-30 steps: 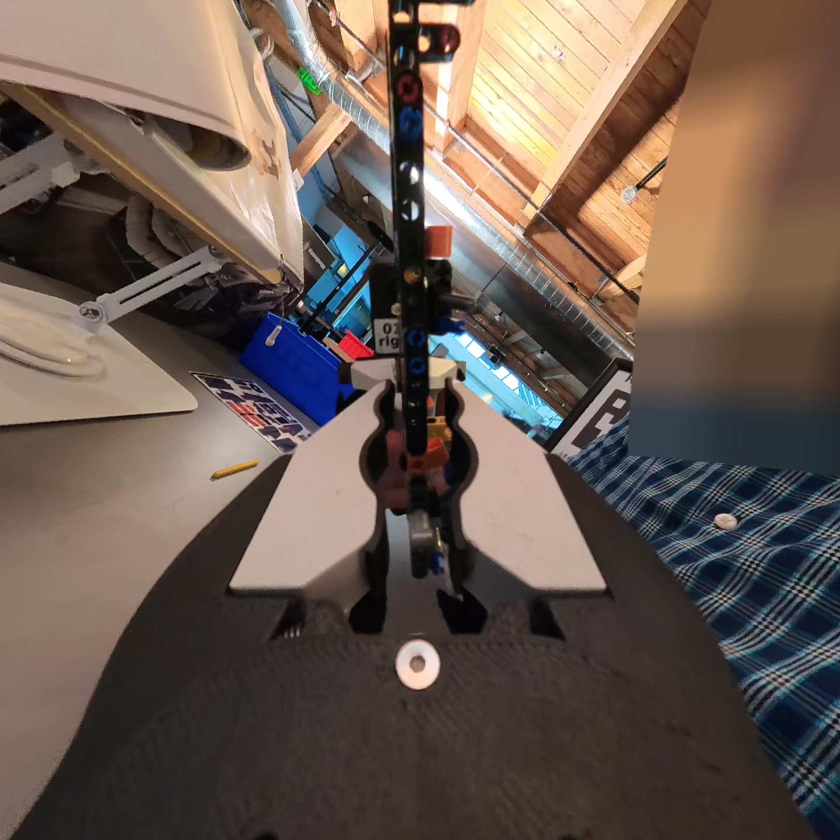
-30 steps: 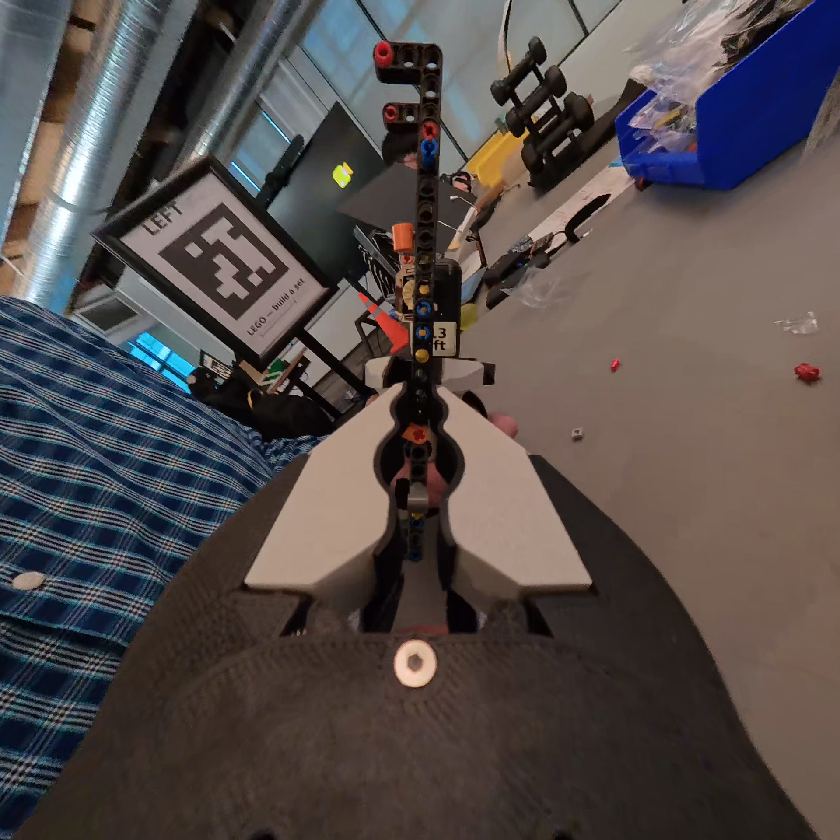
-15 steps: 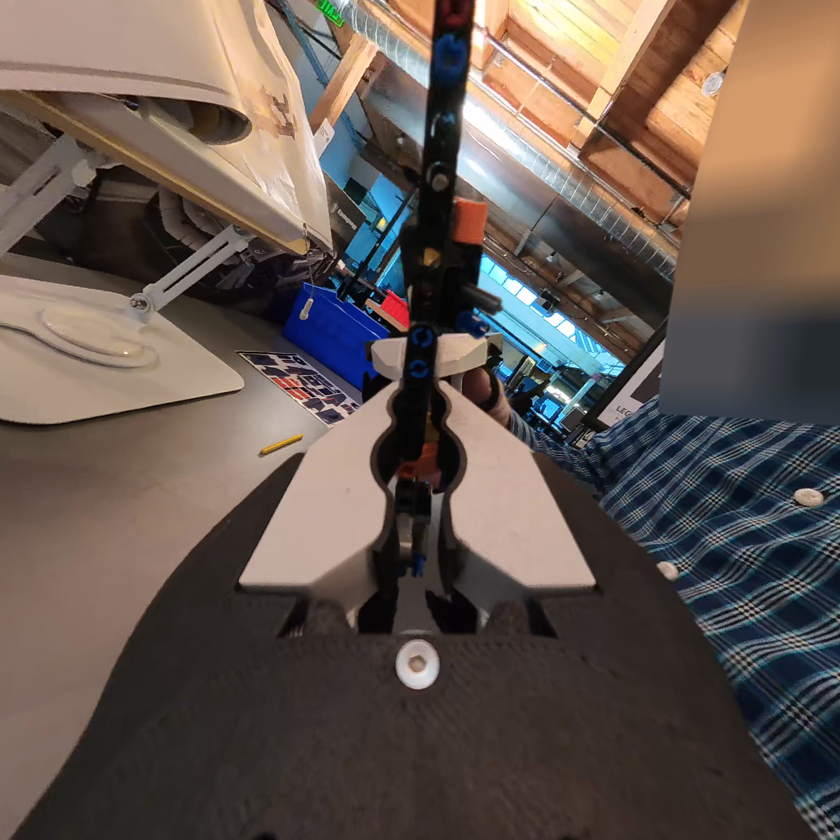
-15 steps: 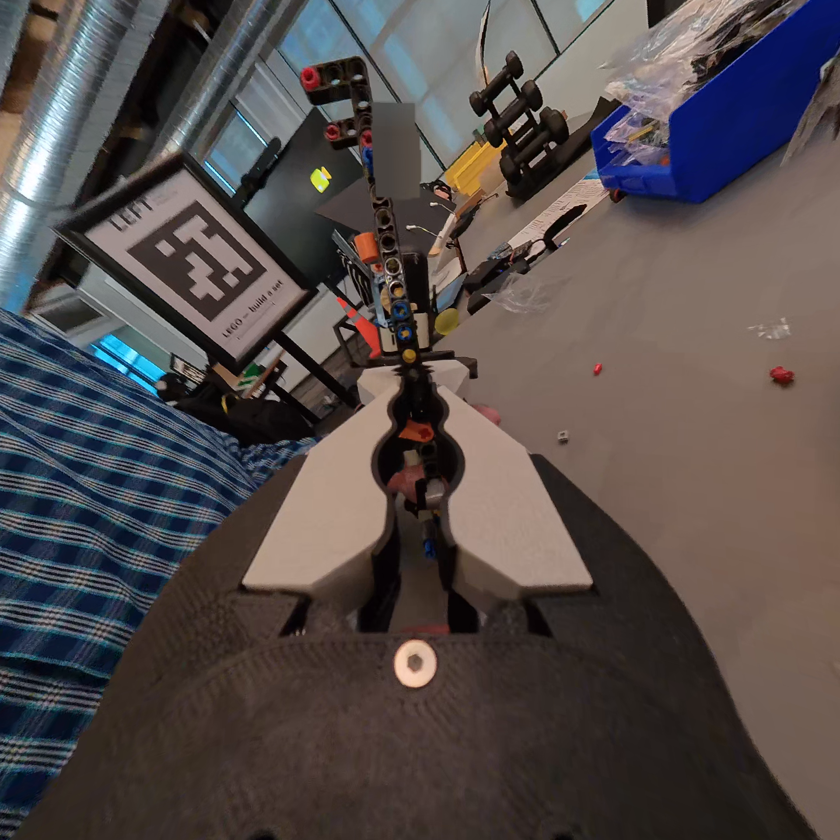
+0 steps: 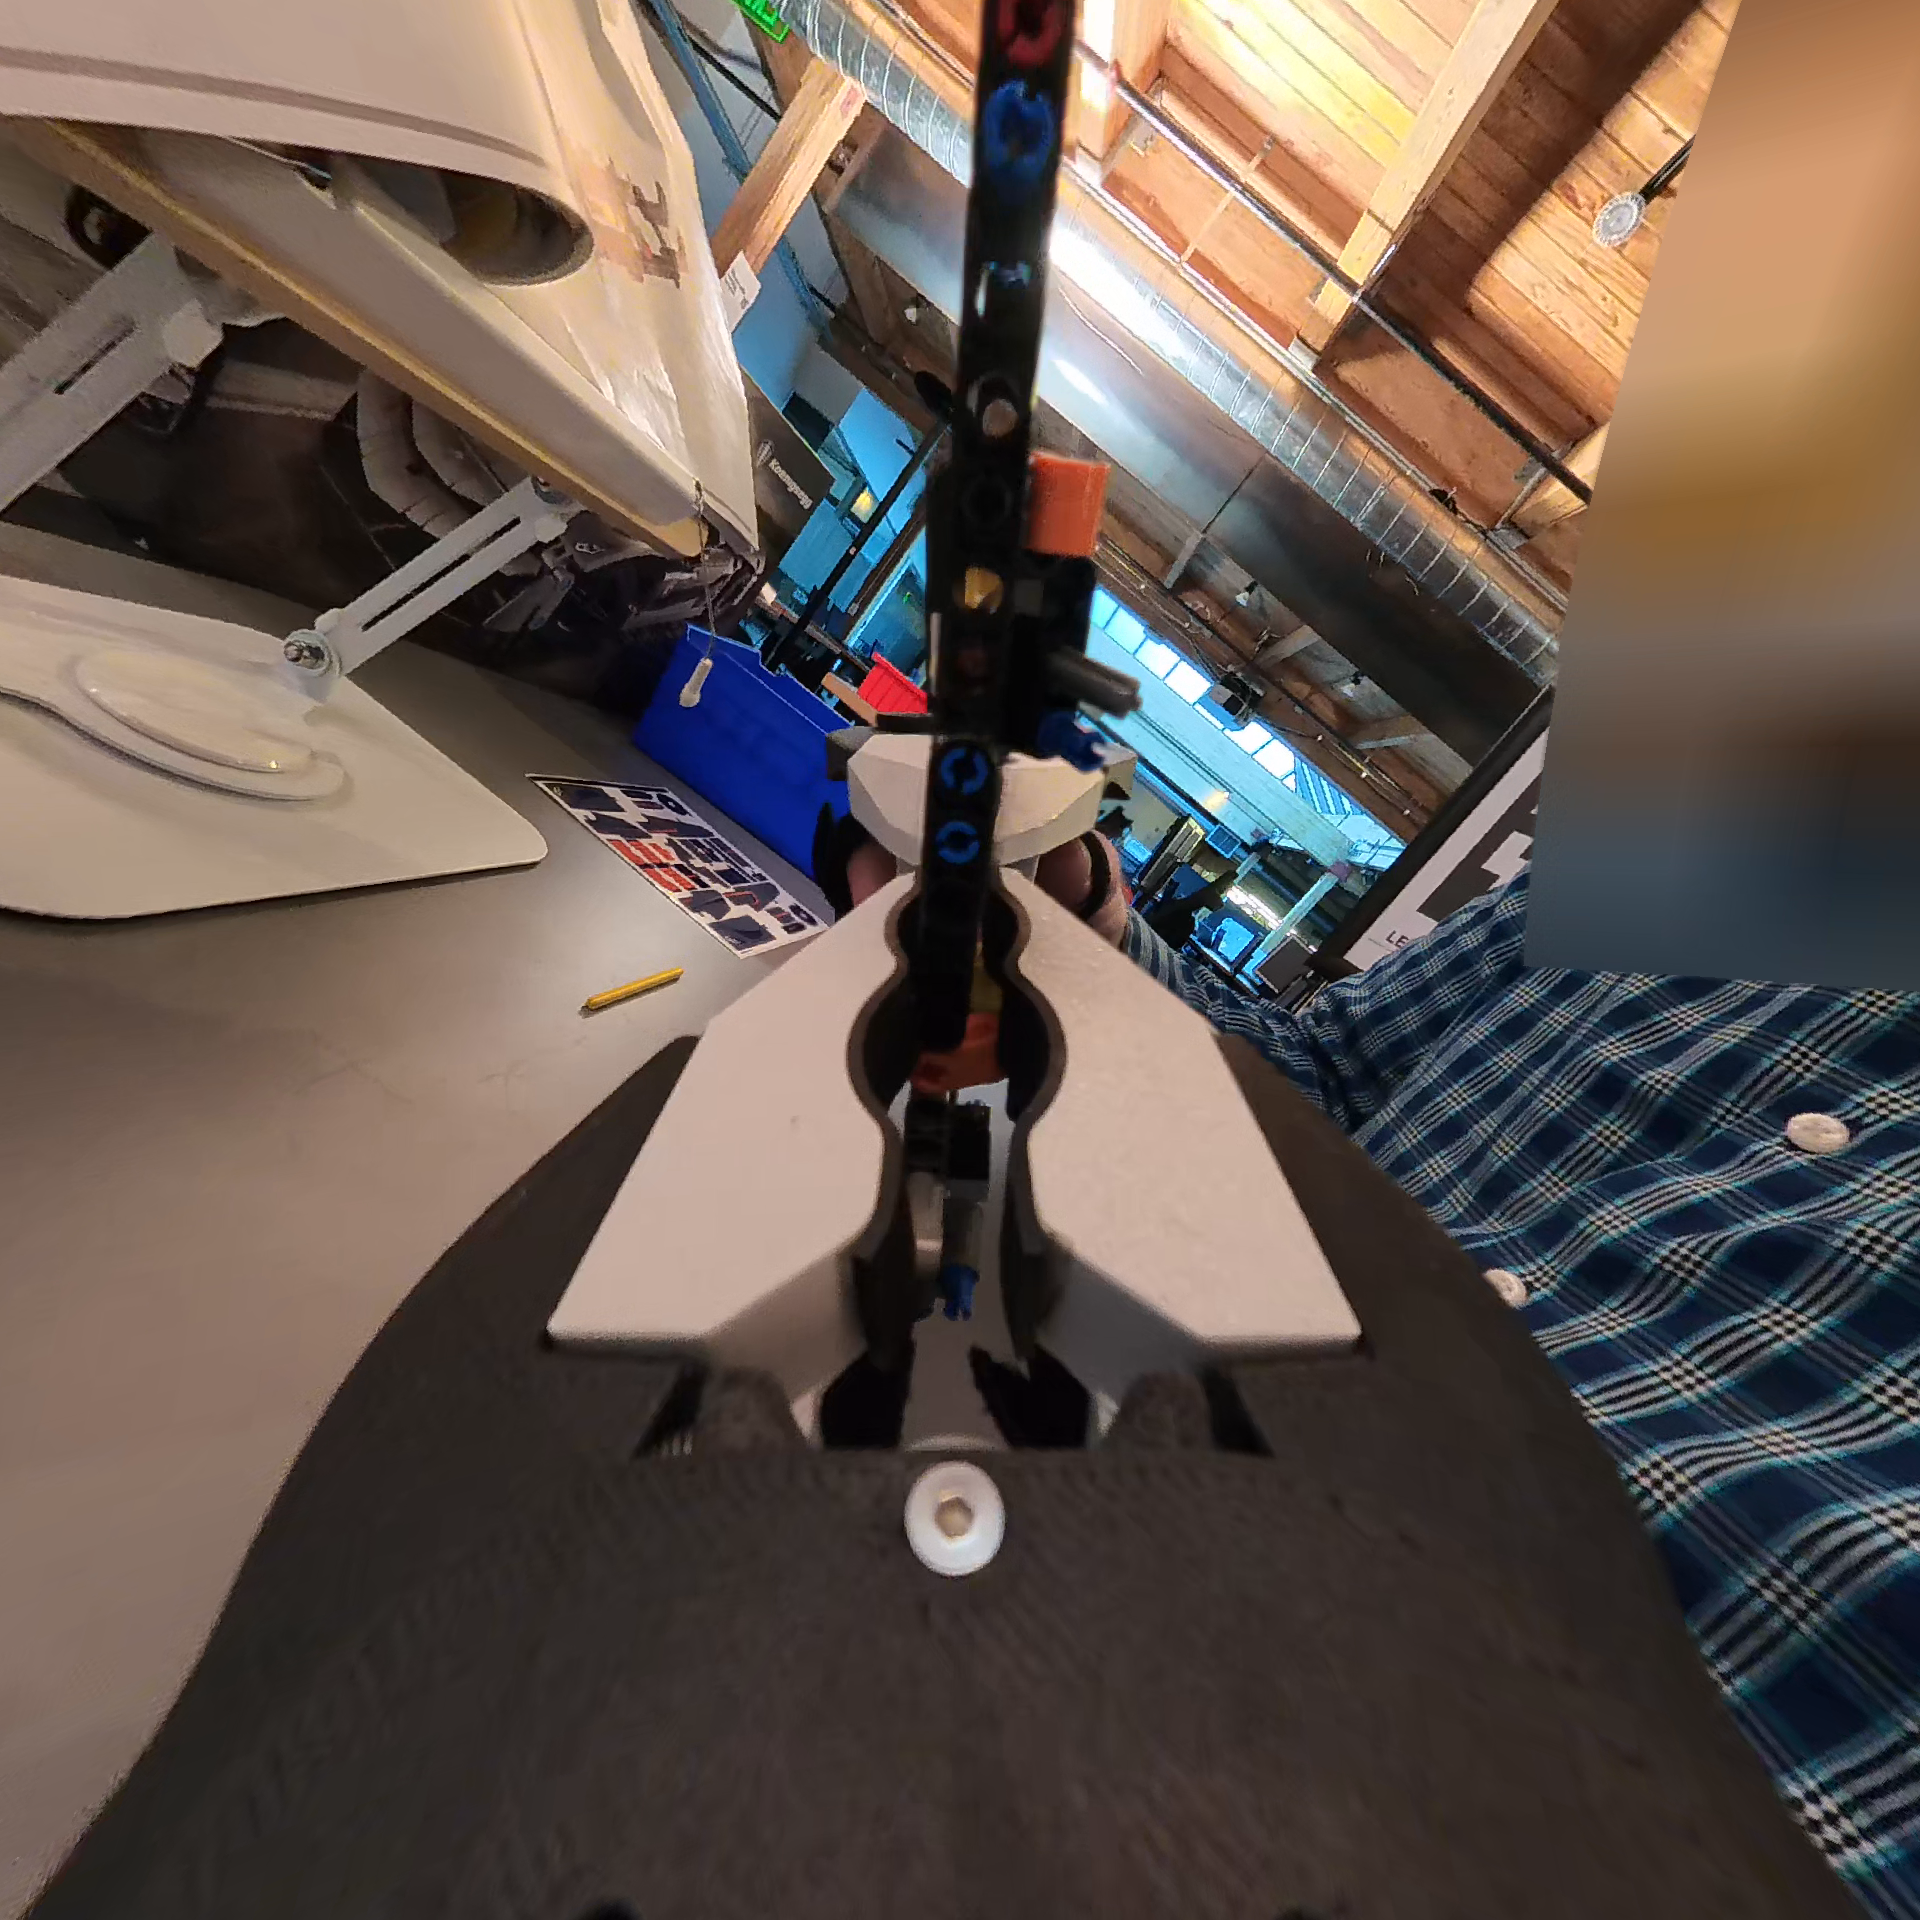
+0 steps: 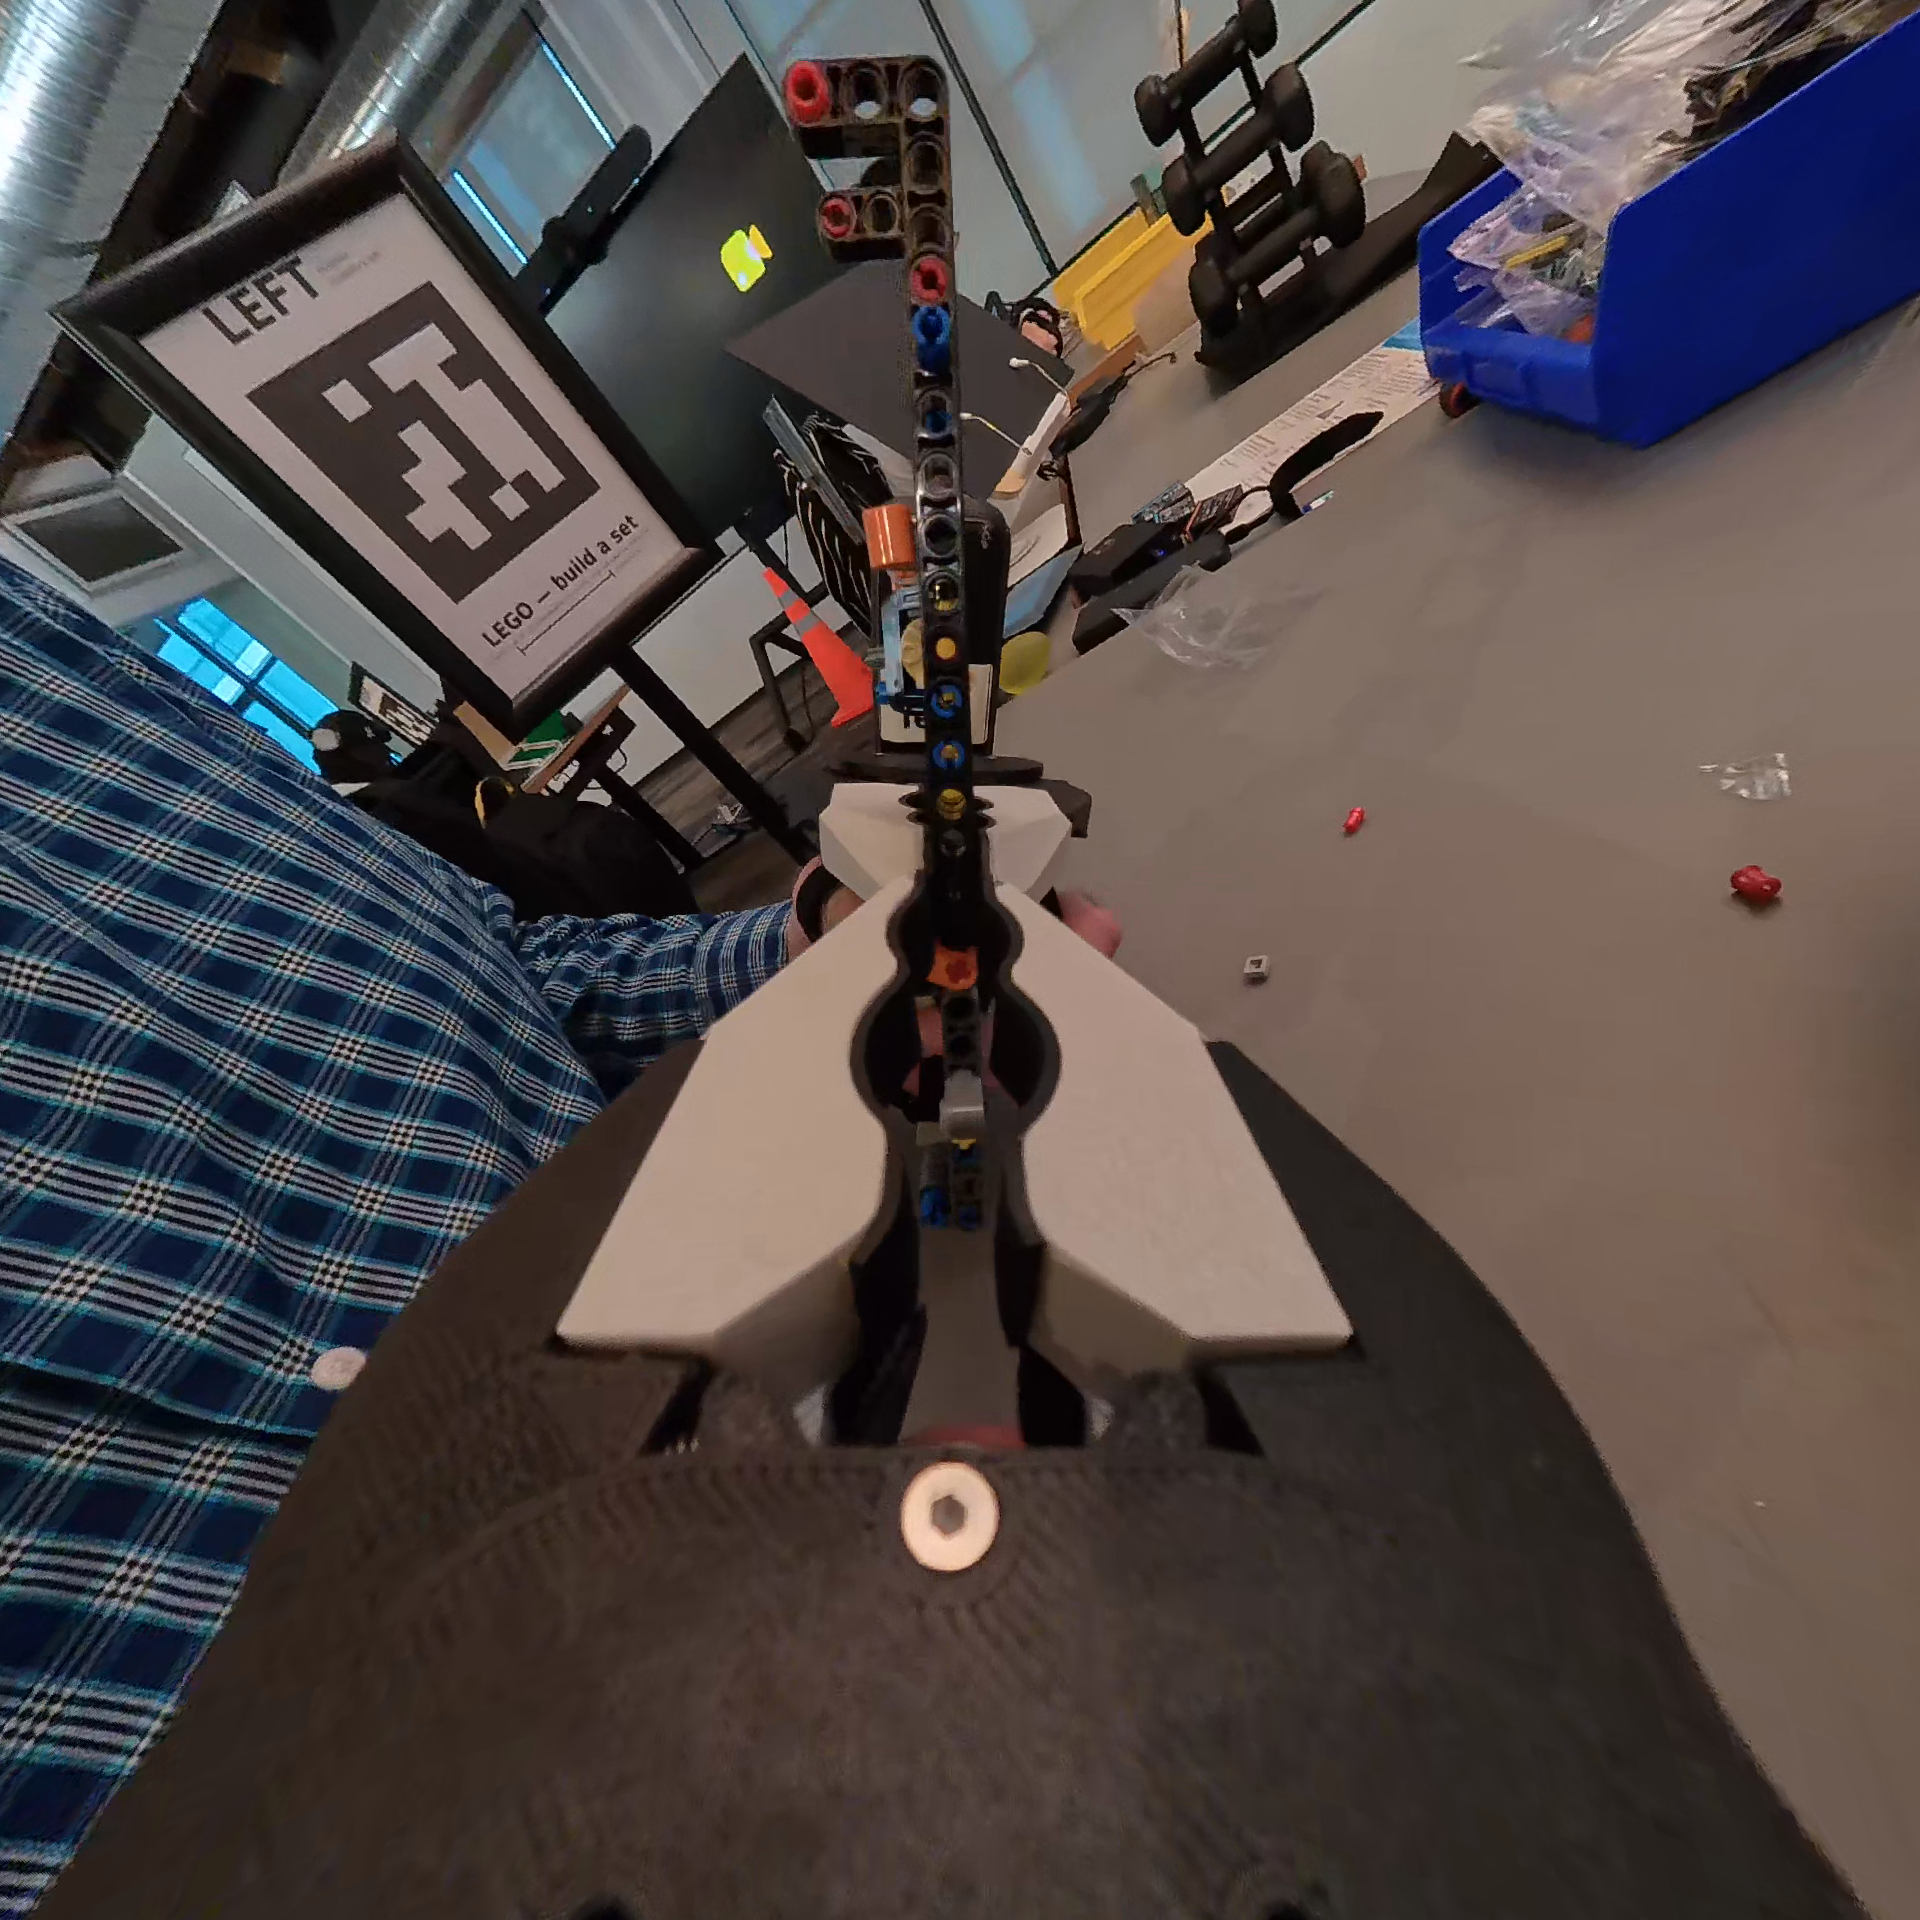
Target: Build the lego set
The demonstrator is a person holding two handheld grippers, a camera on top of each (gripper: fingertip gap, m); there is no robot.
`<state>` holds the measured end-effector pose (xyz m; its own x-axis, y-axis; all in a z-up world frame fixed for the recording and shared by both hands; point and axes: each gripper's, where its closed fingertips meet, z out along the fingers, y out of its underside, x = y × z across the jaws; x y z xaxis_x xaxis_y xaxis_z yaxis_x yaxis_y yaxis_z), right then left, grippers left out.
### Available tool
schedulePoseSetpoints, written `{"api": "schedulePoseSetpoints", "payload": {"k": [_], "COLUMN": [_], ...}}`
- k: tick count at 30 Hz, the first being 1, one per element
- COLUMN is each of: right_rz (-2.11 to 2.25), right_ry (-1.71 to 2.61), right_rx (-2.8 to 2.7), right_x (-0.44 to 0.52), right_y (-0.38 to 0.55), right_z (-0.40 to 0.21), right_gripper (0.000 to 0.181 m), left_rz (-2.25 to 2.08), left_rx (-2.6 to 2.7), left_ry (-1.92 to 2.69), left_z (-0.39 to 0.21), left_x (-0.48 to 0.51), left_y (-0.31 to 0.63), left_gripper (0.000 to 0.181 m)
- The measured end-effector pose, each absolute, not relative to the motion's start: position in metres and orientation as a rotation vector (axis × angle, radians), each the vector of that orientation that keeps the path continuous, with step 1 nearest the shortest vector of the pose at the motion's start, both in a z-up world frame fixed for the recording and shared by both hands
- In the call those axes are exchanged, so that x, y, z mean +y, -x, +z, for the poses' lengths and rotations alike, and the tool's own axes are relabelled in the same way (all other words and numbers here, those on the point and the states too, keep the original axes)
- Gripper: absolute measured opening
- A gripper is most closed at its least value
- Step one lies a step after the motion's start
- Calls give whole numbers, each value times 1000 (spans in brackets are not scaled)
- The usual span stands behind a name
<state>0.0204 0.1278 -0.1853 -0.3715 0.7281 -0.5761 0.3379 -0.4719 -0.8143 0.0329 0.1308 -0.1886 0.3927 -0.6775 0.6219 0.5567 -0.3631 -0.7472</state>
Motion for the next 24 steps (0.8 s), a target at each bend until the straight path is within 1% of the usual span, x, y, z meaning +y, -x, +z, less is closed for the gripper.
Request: {"api": "schedulePoseSetpoints", "payload": {"k": [1,16,24], "right_rz": [1910,1807,1833], "right_ry": [1558,1514,1525], "right_rx": [-1415,-1688,-1583], "right_x": [128,113,119], "right_y": [-20,-33,-23], "right_z": [-186,-199,-192], "right_gripper": [4,3,5], "left_rz": [-1293,-1267,-1302], "left_rx": [115,214,128], "left_ry": [1453,1528,1489], "left_z": [-190,-202,-196], "left_x": [131,114,120], "left_y": [-33,-40,-31], "left_gripper": [7,6,6]}}
